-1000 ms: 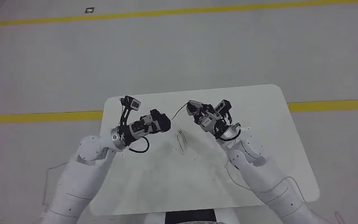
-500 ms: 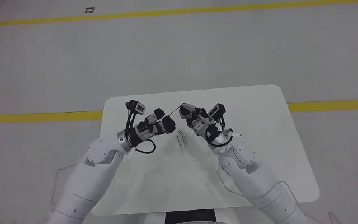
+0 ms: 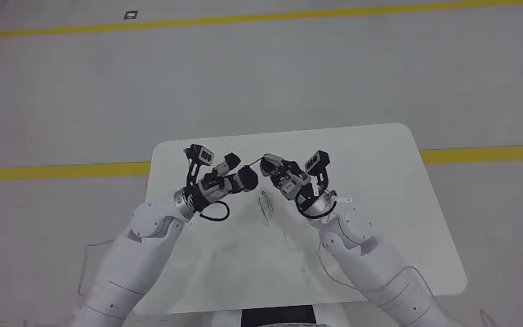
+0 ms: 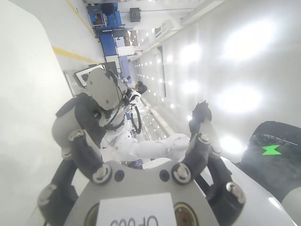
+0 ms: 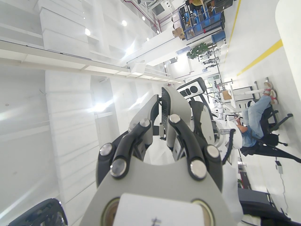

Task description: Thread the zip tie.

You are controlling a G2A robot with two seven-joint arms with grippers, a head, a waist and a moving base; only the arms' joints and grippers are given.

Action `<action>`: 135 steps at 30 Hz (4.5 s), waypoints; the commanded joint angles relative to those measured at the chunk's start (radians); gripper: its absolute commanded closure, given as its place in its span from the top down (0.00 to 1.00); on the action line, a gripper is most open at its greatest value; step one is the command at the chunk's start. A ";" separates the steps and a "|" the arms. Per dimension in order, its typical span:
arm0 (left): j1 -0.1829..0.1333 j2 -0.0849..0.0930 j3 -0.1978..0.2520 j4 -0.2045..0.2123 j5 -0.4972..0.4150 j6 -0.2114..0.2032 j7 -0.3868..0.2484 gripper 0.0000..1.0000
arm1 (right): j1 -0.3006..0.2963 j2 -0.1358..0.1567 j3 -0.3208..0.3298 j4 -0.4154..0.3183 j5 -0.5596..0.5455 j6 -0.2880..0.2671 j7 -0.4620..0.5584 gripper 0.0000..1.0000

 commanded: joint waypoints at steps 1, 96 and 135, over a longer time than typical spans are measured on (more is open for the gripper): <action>0.005 0.001 -0.006 -0.001 -0.002 0.003 0.003 1.00 | -0.010 -0.002 0.012 -0.015 0.035 -0.005 0.001 0.00; -0.051 -0.020 0.039 0.076 0.019 0.072 0.014 0.10 | -0.043 -0.024 0.101 -0.057 -0.363 0.084 0.068 0.00; -0.048 0.010 -0.057 0.081 -0.015 0.174 -0.230 0.00 | -0.031 -0.019 0.196 -0.008 -0.254 0.074 0.284 1.00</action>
